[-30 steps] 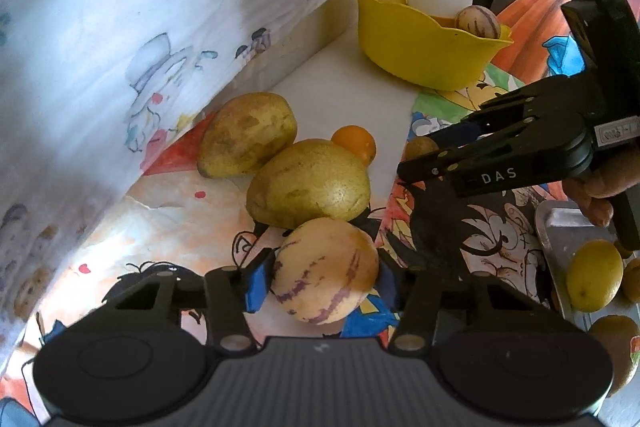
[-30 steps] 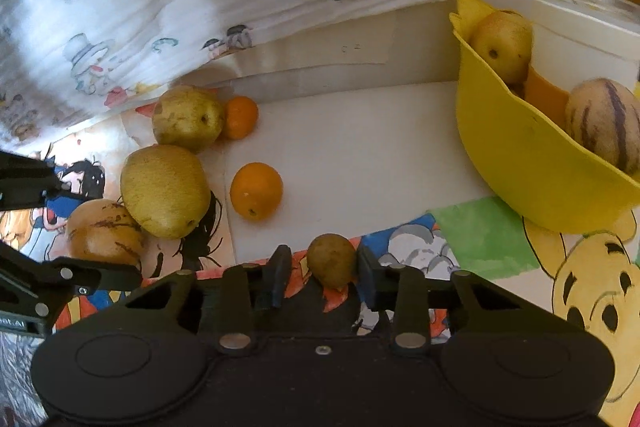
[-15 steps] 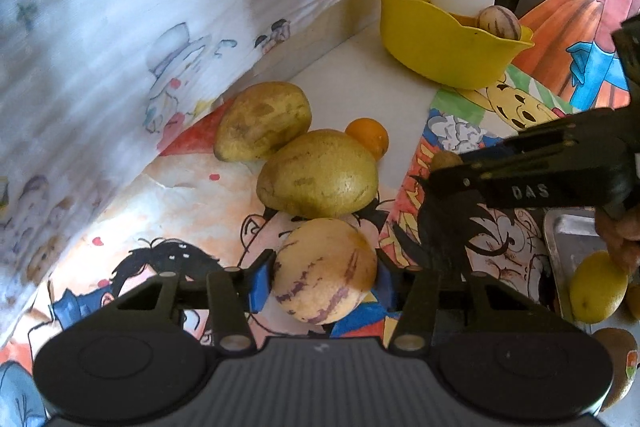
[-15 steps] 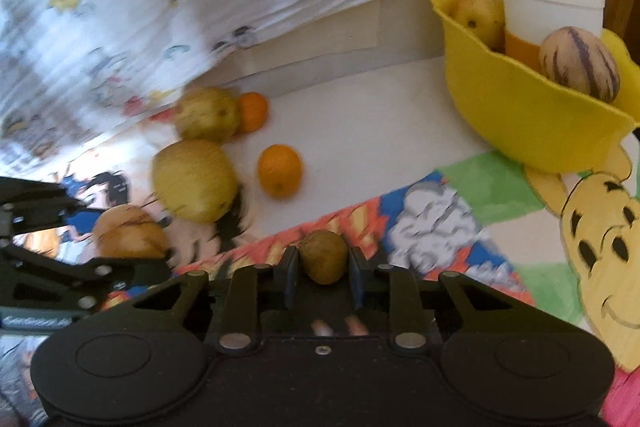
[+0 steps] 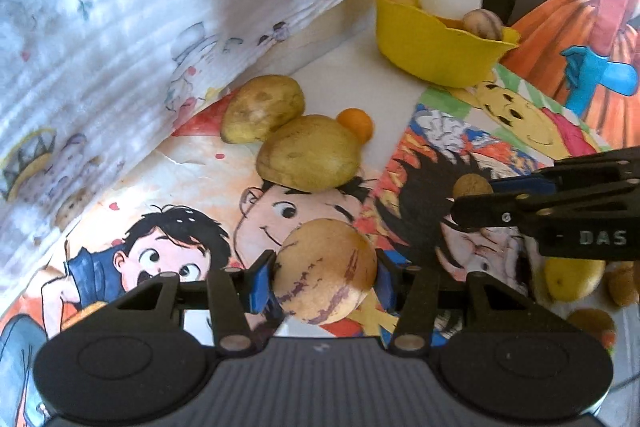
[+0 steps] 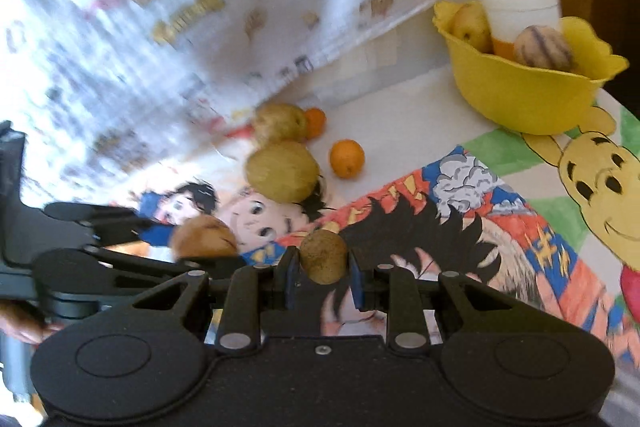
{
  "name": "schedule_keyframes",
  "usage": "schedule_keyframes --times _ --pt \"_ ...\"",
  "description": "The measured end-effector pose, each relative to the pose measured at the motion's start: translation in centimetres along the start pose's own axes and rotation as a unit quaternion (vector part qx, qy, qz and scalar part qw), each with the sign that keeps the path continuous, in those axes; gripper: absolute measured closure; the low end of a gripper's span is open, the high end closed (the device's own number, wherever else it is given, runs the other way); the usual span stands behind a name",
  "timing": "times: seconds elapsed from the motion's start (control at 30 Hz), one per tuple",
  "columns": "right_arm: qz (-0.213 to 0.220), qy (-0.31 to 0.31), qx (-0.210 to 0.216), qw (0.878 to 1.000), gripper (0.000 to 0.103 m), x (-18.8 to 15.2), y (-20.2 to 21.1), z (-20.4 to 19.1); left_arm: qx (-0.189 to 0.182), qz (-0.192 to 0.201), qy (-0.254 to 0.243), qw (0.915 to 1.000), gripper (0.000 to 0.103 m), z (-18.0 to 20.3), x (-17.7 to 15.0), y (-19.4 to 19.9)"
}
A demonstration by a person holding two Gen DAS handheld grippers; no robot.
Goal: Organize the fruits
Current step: 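Carry the melon and small brown fruit over the grey tray with both tools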
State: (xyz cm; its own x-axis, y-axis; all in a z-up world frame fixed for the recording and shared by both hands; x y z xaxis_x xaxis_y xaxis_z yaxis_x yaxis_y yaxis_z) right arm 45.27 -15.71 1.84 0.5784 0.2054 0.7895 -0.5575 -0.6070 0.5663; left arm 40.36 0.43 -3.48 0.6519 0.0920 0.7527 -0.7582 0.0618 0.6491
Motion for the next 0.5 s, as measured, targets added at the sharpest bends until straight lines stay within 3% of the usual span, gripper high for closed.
schedule_keyframes --times 0.27,0.5 --pt "0.094 -0.024 -0.057 0.994 0.075 -1.6 8.7 -1.0 -0.024 0.012 -0.013 0.9995 0.049 2.8 0.2 2.9" --pt "0.094 -0.076 -0.142 0.982 0.075 -6.3 14.7 0.8 -0.072 0.013 -0.024 0.997 0.049 6.3 -0.3 4.8"
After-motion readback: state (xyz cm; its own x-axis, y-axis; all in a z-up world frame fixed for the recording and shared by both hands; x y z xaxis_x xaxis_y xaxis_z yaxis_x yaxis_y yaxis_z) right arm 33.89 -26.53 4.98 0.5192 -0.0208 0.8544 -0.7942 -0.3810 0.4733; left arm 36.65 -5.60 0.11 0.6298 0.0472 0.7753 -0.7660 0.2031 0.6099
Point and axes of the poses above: each gripper's, at about its wrist camera, not at the fingertips, and y roughly against the way its jaws point, z to its right, x to its top, the point moved 6 cm from there along -y, roughly the way its jaws point, and after that the axes turned 11 degrees about z, right-handed, at the moved point
